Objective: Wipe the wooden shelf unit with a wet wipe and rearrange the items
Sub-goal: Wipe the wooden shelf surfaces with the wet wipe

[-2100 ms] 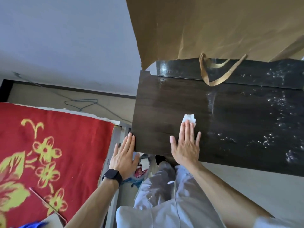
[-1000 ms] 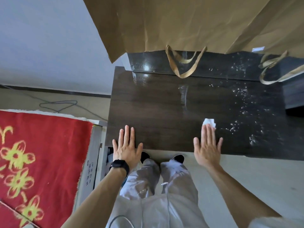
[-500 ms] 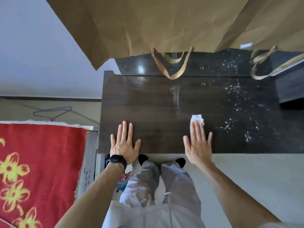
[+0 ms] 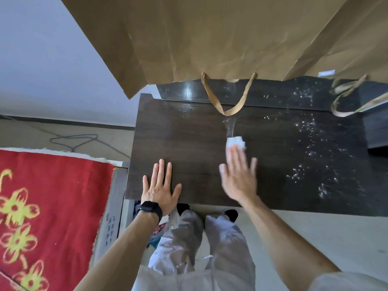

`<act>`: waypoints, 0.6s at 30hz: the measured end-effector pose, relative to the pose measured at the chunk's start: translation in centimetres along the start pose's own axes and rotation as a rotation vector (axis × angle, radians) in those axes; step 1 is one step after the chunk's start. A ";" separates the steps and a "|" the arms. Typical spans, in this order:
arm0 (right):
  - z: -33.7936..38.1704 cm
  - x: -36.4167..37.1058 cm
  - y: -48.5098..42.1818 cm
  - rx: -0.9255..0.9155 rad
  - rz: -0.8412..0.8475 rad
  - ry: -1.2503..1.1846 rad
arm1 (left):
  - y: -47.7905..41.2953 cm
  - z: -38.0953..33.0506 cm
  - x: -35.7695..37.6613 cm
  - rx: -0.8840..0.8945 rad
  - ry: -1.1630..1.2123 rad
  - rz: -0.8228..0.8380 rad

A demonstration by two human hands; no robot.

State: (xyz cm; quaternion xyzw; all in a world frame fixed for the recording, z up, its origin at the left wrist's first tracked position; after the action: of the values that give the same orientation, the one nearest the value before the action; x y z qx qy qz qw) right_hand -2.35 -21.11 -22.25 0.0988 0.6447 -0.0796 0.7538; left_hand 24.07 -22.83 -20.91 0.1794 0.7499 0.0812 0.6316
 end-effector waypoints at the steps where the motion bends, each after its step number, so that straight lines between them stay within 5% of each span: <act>1: -3.2 -0.5 -0.1 0.136 0.000 0.015 | 0.0 0.0 0.0 -0.003 0.004 -0.002; 5: -5.4 -1.7 0.8 0.337 -0.002 -0.006 | 0.1 -0.2 -0.1 -0.004 0.015 -0.022; 10: 9.0 0.7 -0.3 -0.268 0.016 -0.092 | 0.2 -0.5 -0.6 0.000 -0.005 -0.031; 13: 10.6 1.2 -4.1 -0.375 0.032 -0.109 | 0.2 -0.9 -1.0 0.011 -0.037 -0.085; 18: -3.3 -0.8 -6.4 0.237 -0.014 -0.032 | -2.2 -1.1 -1.3 0.005 -0.001 -0.074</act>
State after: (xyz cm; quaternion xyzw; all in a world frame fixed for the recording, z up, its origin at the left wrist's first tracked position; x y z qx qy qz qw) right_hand -7.23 -26.46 -22.27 0.1813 0.6192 -0.1621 0.7466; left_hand 22.75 -25.23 -20.31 0.1531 0.7558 0.0558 0.6342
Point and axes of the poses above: each hand's wrist, its own y-axis away from the middle knuckle, its own x-axis out of the palm, z = x × y, the point moved 4 cm from there along -y, towards the middle knuckle, and after that the axes turned 12 degrees about -z, right-handed, at the moved point
